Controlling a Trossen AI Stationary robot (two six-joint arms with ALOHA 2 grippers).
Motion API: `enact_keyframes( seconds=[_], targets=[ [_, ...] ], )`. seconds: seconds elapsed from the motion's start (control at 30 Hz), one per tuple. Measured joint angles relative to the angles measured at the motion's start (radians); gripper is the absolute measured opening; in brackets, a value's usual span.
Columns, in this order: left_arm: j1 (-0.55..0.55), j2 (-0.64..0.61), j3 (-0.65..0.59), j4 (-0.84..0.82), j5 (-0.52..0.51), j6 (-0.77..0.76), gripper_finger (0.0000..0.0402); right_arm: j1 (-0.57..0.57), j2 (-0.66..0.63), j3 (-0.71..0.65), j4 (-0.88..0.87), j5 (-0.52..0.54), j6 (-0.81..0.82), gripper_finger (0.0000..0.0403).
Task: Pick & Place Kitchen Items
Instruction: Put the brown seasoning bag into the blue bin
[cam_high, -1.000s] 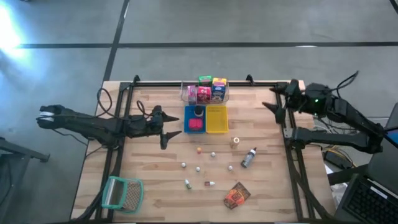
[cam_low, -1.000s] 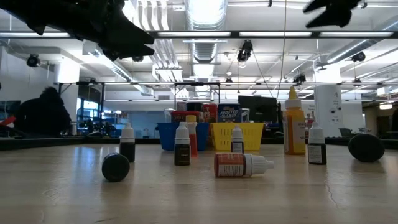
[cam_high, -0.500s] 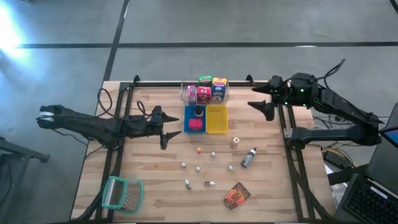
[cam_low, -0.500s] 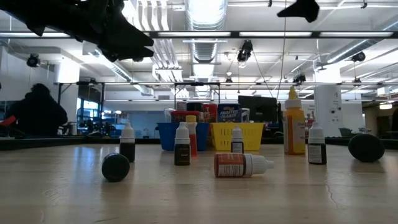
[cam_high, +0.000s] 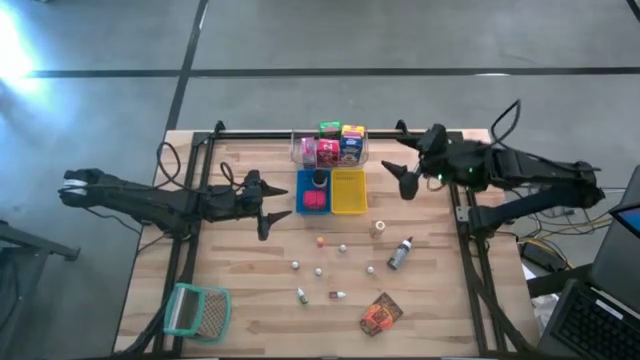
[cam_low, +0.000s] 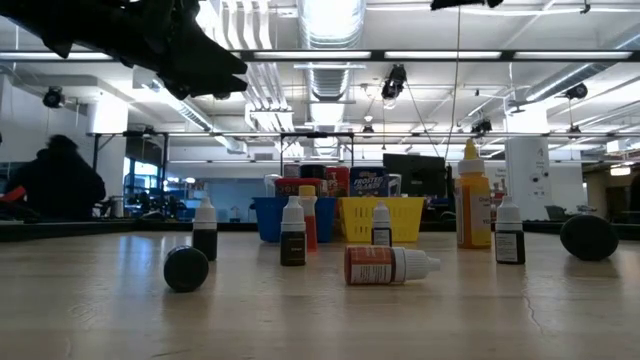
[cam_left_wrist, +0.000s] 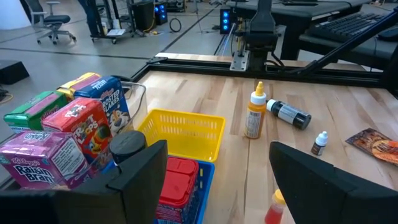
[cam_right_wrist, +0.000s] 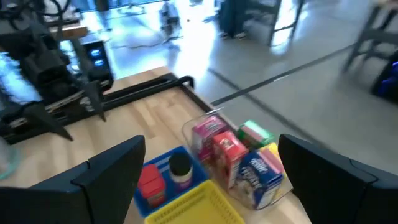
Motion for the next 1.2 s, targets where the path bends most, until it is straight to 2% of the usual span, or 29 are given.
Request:
enact_keyframes(
  seconds=[0.1, 0.47, 0.57, 0.87, 0.93, 1.03, 1.13, 1.2],
  targets=[
    [0.000, 0.000, 0.000, 0.000, 0.000, 0.000, 0.0287, 0.095, 0.025, 0.017, -0.008, 0.108, 0.013, 0.0363],
    [0.000, 0.000, 0.000, 0.000, 0.000, 0.000, 0.0287, 0.317, 0.185, 0.098, -0.014, 0.158, 0.257, 0.0363],
    [0.000, 0.000, 0.000, 0.000, 0.000, 0.000, 0.0287, 0.378, 0.245, 0.113, -0.029, 0.218, 0.351, 0.0363],
    [0.000, 0.000, 0.000, -0.001, 0.000, 0.000, 0.0287, 0.535, 0.443, 0.199, -0.117, 0.245, 0.751, 0.0363],
    [0.000, 0.000, 0.000, -0.002, 0.000, 0.000, 0.0287, 0.564, 0.490, 0.233, -0.192, 0.245, 0.851, 0.0363],
    [0.000, 0.000, 0.000, -0.005, 0.000, 0.000, 0.0287, 0.581, 0.549, 0.321, -0.403, 0.224, 0.996, 0.0363],
    [0.000, 0.000, 0.000, -0.006, 0.000, 0.000, 0.0287, 0.572, 0.590, 0.422, -0.648, 0.155, 1.167, 0.0363],
    [0.000, 0.000, 0.000, -0.006, 0.000, 0.000, 0.0287, 0.565, 0.625, 0.479, -0.740, 0.078, 1.225, 0.0363]
  ],
)
